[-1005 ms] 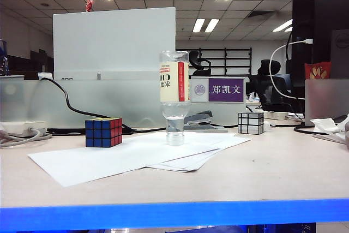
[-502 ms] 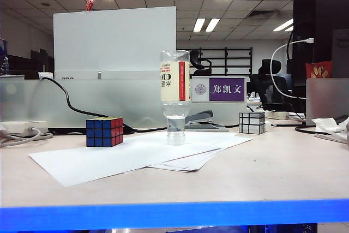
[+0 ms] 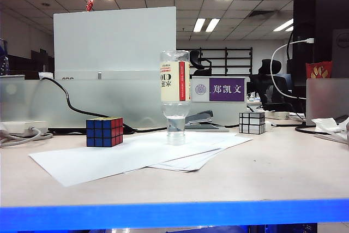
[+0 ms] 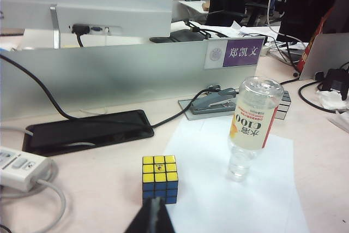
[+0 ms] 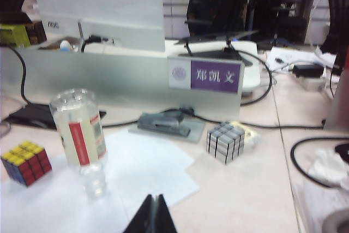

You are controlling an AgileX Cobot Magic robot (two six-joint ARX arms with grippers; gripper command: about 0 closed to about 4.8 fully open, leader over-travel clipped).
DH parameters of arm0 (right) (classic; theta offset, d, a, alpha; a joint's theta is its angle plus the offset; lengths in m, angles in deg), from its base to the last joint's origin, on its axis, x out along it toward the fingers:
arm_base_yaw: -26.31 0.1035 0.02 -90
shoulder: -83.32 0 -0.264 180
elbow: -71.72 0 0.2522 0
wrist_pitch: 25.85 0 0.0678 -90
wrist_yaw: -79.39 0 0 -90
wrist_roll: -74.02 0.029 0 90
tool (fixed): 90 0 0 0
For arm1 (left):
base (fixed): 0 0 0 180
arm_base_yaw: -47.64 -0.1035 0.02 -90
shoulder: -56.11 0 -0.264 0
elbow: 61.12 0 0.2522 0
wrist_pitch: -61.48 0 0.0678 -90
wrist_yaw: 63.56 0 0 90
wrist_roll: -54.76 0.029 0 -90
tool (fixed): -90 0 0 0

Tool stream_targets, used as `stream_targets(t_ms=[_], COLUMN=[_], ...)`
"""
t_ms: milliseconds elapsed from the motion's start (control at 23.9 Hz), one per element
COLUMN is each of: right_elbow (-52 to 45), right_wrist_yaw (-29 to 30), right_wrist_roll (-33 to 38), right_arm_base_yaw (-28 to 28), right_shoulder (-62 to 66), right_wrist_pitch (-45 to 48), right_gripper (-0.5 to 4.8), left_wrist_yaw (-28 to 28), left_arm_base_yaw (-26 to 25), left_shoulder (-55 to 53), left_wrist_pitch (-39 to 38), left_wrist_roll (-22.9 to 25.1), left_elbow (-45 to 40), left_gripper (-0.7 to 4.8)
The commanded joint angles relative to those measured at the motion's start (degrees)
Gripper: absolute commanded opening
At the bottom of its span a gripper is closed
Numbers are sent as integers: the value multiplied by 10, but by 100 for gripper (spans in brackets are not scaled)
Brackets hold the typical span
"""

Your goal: Flip the plastic bottle upside down.

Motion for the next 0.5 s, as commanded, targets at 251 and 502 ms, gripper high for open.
stream_targets(t_ms=[251, 502], right_elbow=[2, 2], right_wrist_yaw=[2, 0], right_wrist_roll=[0, 0], right_arm_base_yaw=[0, 0], right_shoulder=[-1, -1], right_wrist_pitch=[-79, -93], right_gripper=[-6, -6], left_wrist_yaw=[1, 2], left_arm_base_yaw=[0, 0], left_shoulder=[1, 1], left_wrist_pitch=[-14, -14], left_wrist_roll=[-6, -6], left_elbow=[2, 2], left_gripper=[-4, -4])
